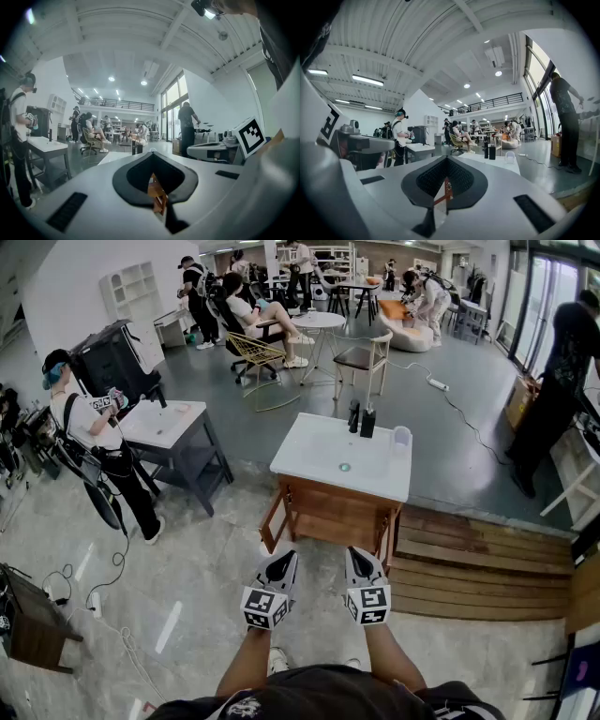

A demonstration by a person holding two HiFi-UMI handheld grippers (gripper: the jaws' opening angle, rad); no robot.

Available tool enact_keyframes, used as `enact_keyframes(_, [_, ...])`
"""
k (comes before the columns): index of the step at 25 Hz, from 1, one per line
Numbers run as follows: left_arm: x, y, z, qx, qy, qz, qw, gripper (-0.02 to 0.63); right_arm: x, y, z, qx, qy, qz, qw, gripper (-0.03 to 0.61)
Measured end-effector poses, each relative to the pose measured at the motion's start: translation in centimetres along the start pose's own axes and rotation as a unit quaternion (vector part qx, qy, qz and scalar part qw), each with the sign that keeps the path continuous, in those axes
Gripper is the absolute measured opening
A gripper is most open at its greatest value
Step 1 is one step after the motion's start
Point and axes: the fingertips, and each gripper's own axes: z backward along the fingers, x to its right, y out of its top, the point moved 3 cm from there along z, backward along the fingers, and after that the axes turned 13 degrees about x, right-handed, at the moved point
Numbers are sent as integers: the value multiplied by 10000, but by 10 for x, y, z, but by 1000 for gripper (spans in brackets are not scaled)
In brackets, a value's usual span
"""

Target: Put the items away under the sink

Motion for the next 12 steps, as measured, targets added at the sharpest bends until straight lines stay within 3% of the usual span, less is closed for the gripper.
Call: enact_keyframes(12, [-19,1,16,16,-141,120,9998,7,-44,1,-11,41,210,147,9997,23])
